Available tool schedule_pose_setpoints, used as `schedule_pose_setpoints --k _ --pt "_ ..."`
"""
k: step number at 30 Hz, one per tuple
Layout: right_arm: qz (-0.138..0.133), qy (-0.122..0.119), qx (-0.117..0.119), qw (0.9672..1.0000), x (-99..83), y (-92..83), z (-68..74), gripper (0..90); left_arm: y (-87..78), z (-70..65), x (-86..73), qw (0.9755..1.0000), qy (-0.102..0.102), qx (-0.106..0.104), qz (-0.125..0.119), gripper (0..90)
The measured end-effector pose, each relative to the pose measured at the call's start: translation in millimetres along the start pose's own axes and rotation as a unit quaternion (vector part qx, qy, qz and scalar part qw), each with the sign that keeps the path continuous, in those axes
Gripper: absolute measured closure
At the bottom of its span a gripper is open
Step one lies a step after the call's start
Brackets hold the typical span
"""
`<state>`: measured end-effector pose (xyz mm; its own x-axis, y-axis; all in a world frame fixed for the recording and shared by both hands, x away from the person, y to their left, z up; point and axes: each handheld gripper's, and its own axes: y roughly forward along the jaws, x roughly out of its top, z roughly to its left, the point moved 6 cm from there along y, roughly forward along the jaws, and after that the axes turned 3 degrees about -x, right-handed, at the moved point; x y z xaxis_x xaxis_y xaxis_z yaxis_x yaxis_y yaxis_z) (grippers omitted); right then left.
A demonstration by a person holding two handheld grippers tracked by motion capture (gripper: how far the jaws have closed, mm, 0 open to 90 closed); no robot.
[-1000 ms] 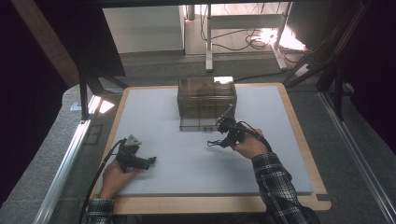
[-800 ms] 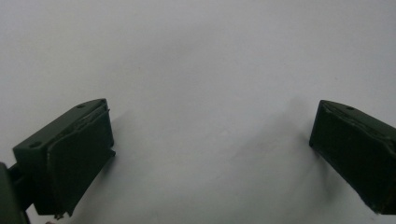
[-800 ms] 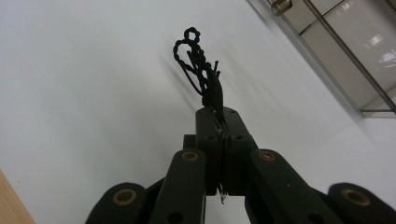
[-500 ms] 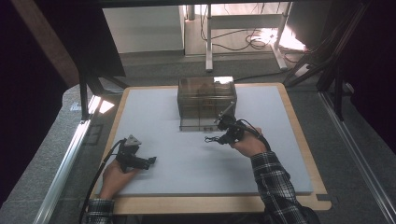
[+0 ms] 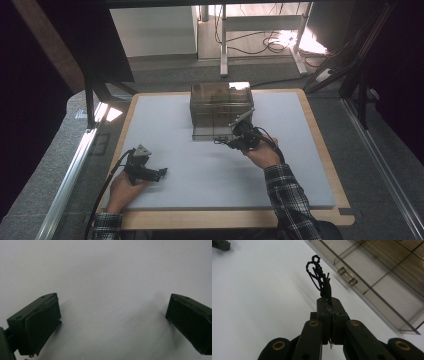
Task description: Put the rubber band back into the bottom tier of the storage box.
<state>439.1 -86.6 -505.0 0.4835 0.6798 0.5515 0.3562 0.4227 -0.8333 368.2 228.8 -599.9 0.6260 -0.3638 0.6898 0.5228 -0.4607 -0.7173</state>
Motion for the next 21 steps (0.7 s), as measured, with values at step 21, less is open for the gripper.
schedule_pose_setpoints --k 21 --pt "-0.045 0.013 -0.017 0.9988 10.9 13.8 -1.0 86.1 0.0 0.0 0.0 1.0 0.0 0.0 0.0 0.0"
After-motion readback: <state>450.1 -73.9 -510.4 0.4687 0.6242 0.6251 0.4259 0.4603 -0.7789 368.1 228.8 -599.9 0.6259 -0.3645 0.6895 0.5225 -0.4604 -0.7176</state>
